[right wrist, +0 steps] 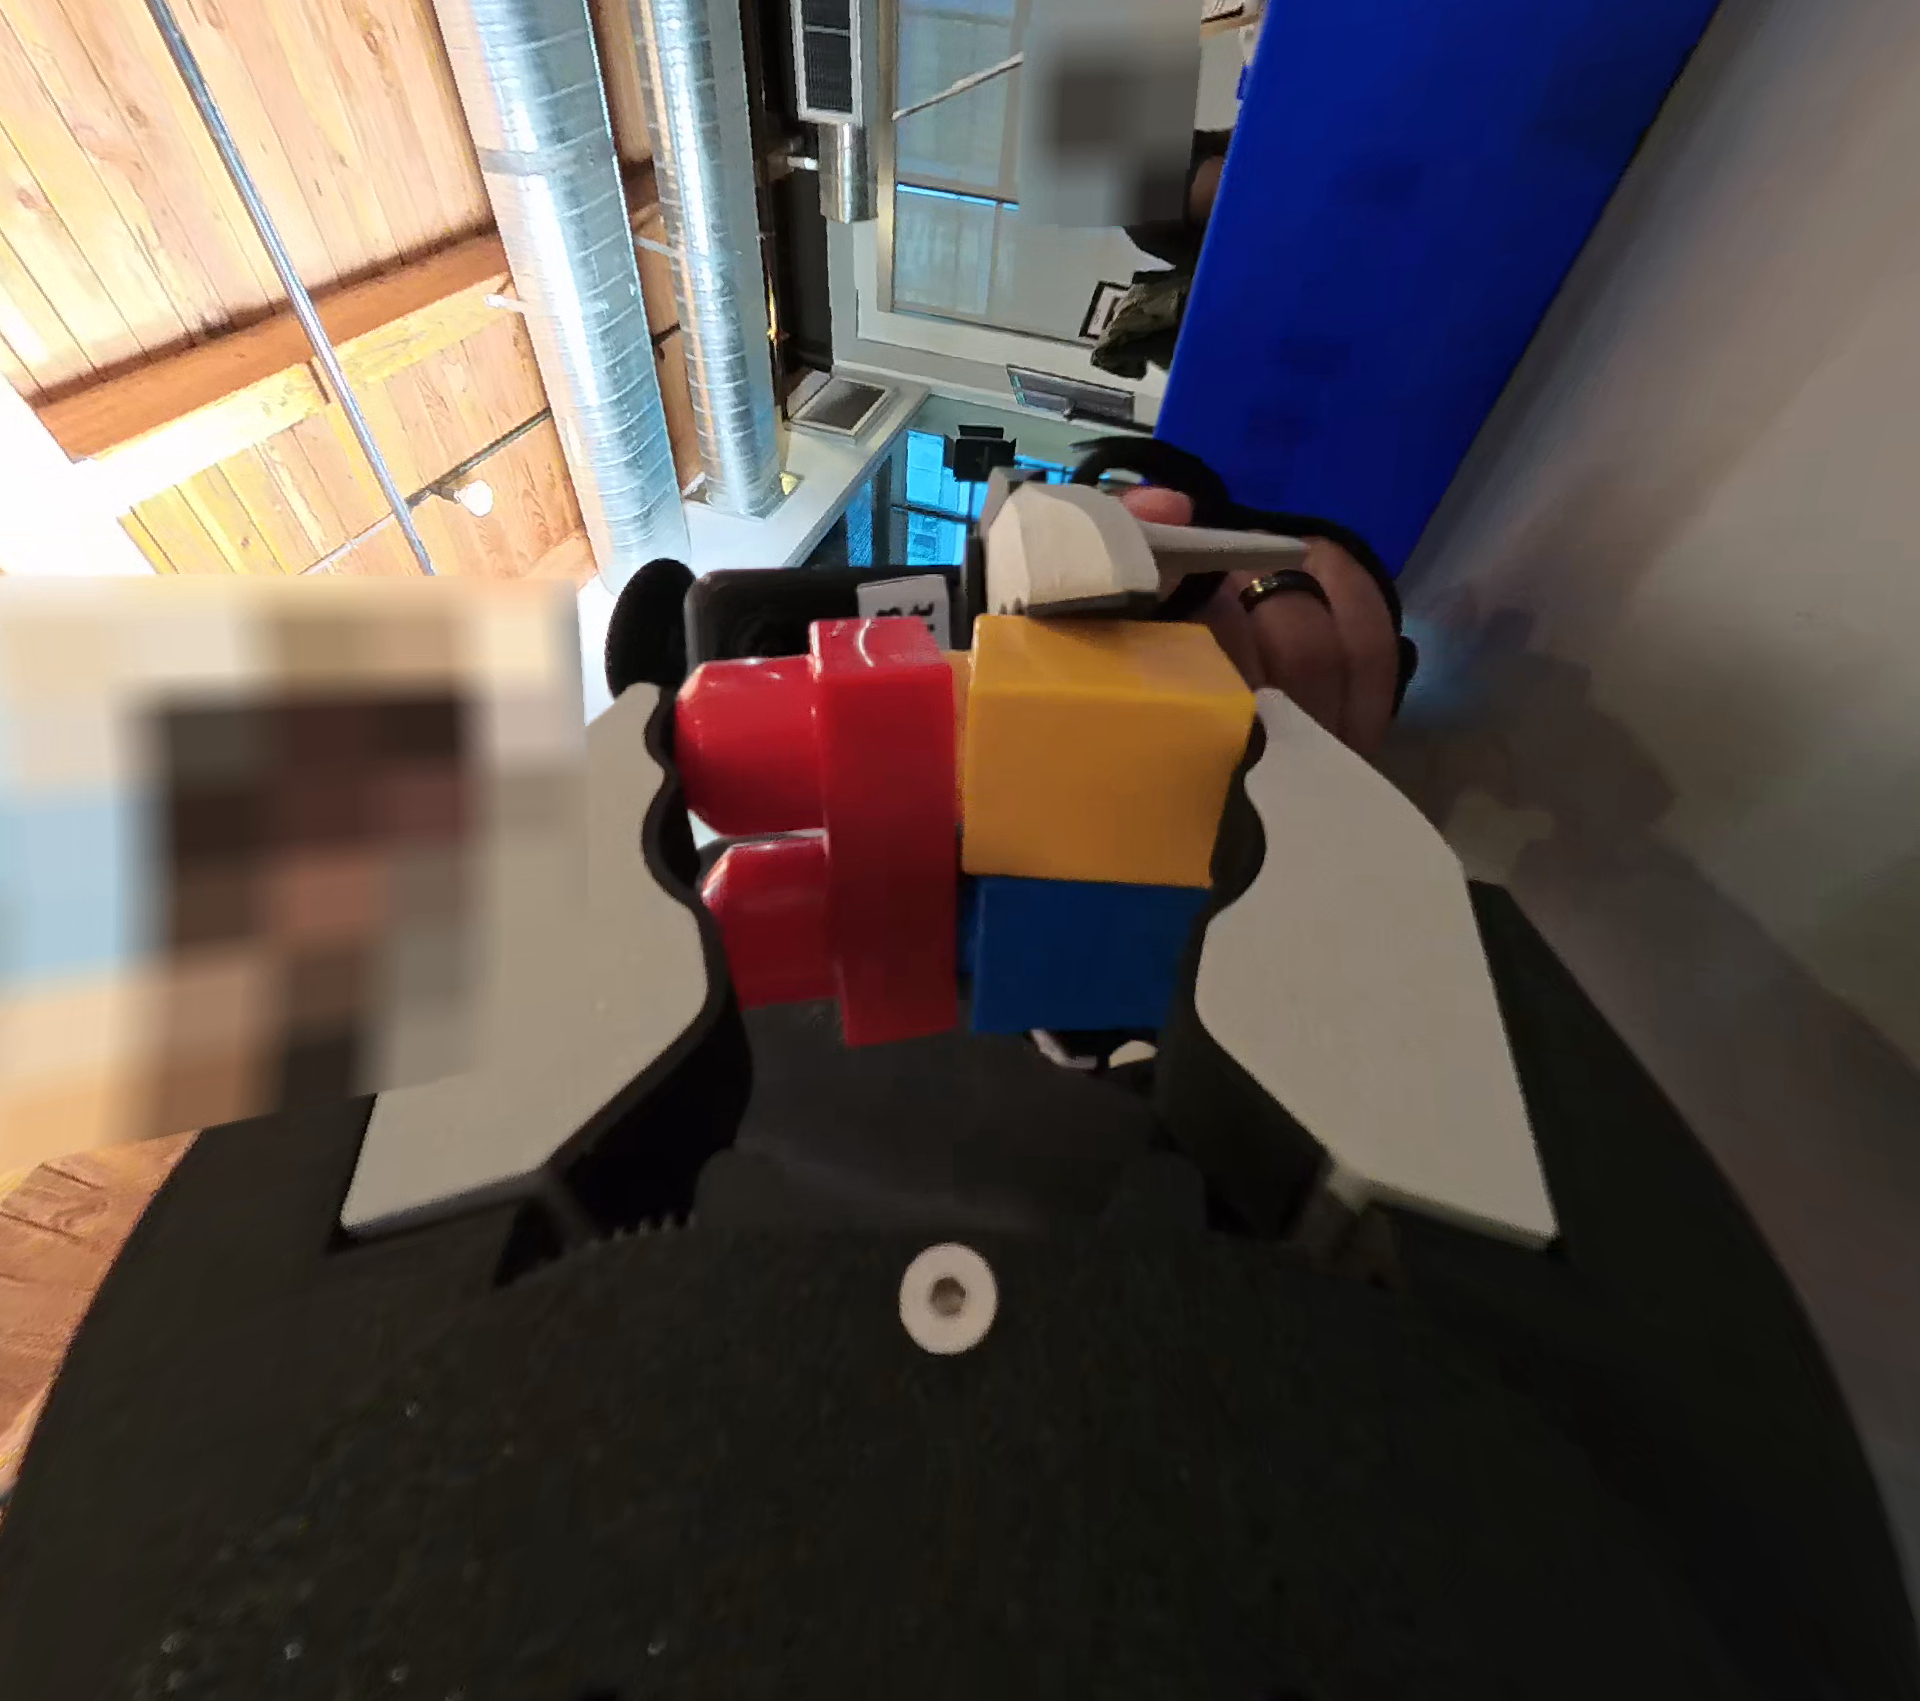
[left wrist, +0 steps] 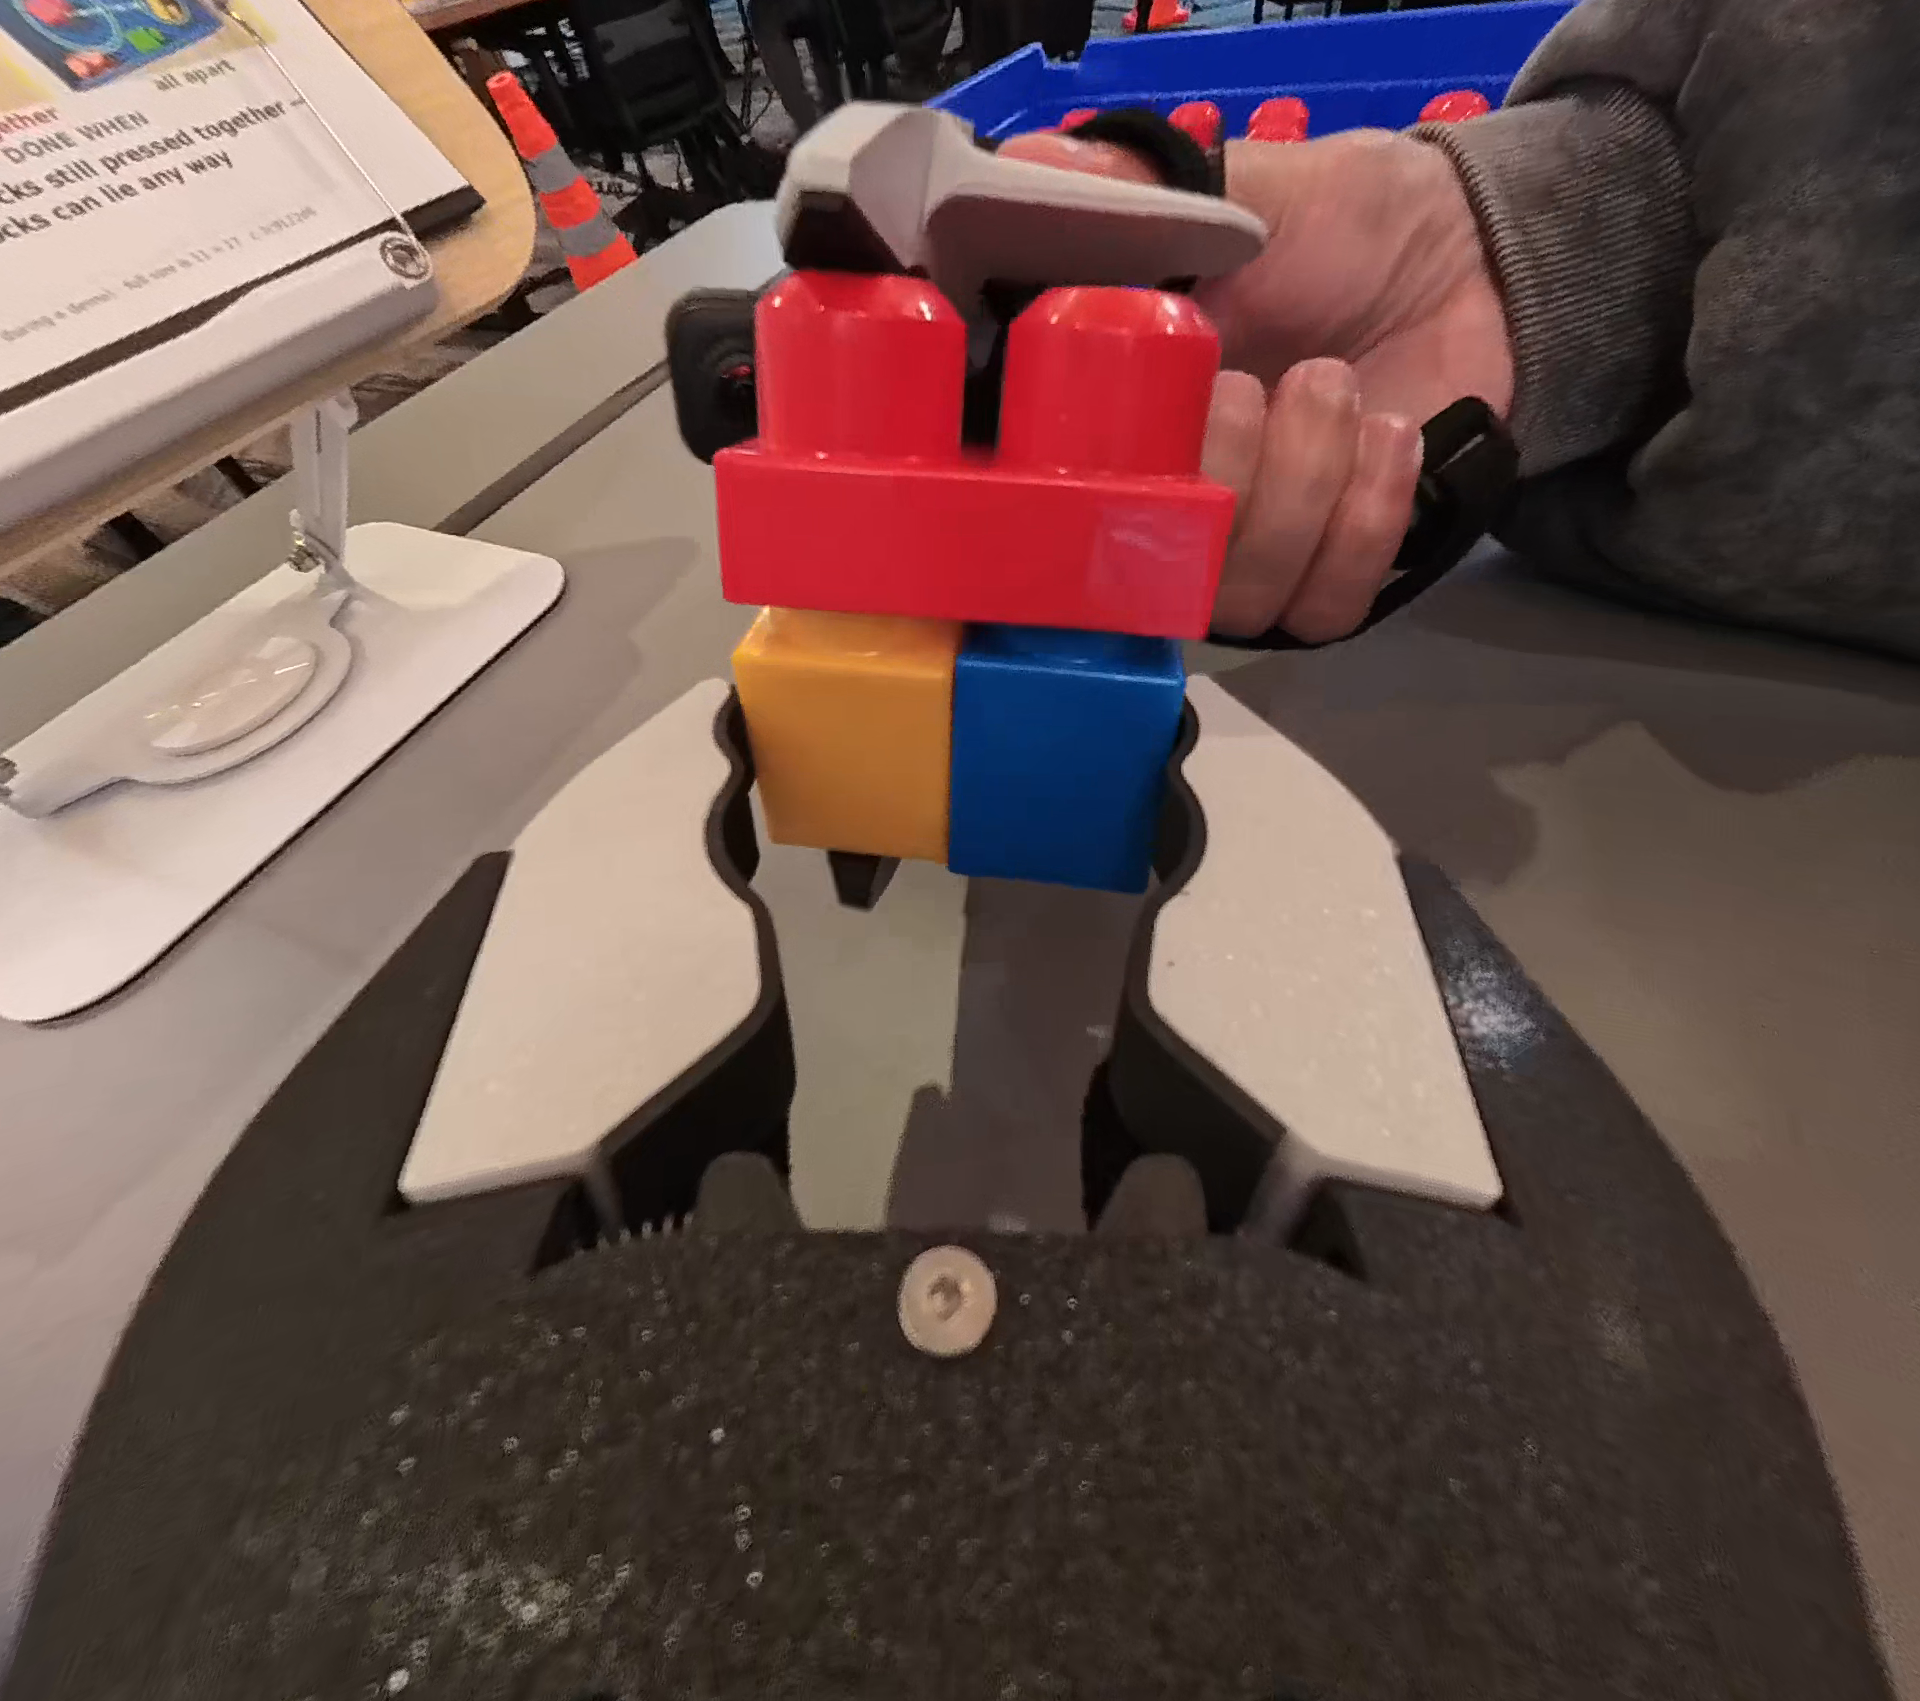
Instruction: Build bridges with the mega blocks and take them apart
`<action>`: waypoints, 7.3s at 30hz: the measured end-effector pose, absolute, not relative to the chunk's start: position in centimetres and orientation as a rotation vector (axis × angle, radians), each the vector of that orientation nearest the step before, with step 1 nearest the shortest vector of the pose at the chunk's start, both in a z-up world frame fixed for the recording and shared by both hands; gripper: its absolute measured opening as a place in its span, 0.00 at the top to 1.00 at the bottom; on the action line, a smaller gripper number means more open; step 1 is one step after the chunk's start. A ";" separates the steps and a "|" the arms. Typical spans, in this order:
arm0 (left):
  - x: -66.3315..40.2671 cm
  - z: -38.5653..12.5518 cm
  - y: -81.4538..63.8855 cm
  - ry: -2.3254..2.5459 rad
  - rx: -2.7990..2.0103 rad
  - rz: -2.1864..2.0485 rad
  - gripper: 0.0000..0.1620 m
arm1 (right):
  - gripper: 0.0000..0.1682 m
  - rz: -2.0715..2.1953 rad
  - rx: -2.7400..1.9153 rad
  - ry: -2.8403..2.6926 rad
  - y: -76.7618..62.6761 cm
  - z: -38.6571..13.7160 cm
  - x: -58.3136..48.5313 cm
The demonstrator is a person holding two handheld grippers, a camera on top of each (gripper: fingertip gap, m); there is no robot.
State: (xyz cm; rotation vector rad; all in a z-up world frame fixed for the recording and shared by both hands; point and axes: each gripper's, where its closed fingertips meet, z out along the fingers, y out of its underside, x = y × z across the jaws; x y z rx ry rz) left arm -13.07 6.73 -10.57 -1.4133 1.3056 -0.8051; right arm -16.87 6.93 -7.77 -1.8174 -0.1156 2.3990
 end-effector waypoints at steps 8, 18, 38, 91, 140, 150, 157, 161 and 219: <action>-12.6 -12.5 6.3 1.406 -1.433 -0.716 0.54 | 0.34 2.165 -2.003 -0.274 6.2 -9.8 -17.4; -12.6 -12.3 6.4 1.385 -1.455 -0.698 0.54 | 0.37 2.040 -2.099 -0.319 6.4 -9.8 -17.3; -13.6 -13.3 9.3 1.298 -1.565 -0.615 0.54 | 0.49 1.552 -2.262 -0.422 8.2 -9.4 -14.0; -13.5 -9.7 7.9 1.220 -1.344 -0.706 0.54 | 0.39 2.317 -1.831 -0.189 5.2 -7.4 -17.5; -13.2 -10.5 7.3 1.287 -1.391 -0.636 0.54 | 0.37 2.162 -1.990 -0.356 5.8 -8.9 -18.2; -13.3 -9.0 7.3 1.233 -1.277 -0.639 0.54 | 0.30 2.253 -1.985 -0.355 4.5 -8.3 -18.3; -13.4 -8.8 7.3 1.224 -1.246 -0.634 0.54 | 0.41 2.511 -1.695 -0.274 4.2 -6.8 -18.3; -13.3 -9.1 7.3 1.228 -1.243 -0.619 0.54 | 0.41 2.487 -1.645 -0.281 4.2 -6.8 -18.1; -15.7 -11.8 4.0 1.077 -1.643 -0.745 0.60 | 0.78 0.151 -2.580 -1.440 11.8 -13.2 20.1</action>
